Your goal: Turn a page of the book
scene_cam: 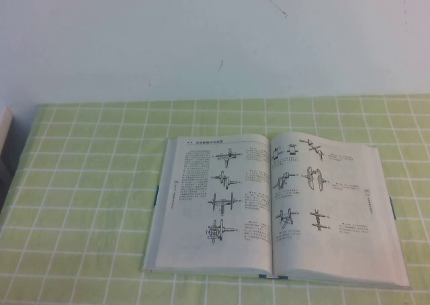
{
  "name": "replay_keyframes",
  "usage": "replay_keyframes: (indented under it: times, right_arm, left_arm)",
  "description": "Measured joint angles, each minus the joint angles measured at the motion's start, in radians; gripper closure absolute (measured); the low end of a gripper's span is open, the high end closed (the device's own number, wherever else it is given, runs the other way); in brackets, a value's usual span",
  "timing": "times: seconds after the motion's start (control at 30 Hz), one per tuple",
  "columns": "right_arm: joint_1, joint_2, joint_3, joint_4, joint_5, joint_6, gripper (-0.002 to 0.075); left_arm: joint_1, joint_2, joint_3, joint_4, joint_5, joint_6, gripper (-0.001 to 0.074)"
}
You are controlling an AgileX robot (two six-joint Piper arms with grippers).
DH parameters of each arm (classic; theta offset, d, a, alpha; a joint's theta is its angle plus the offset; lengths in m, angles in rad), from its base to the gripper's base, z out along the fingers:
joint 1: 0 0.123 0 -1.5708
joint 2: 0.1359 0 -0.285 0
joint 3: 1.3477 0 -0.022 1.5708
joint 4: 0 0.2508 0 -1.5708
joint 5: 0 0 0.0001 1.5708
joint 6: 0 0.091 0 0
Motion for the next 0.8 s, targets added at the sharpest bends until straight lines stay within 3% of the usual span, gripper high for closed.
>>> replay_keyframes:
  times: [0.13, 0.8]
  right_arm:
    - [0.0, -0.002, 0.0, 0.0, 0.0, 0.001, 0.0728]
    - [0.0, -0.002, 0.0, 0.0, 0.0, 0.001, 0.0728]
  left_arm:
    - [0.051, -0.002, 0.0, -0.033, 0.002, 0.044, 0.0738]
    - [0.056, -0.002, 0.0, -0.045, 0.004, 0.057, 0.0738]
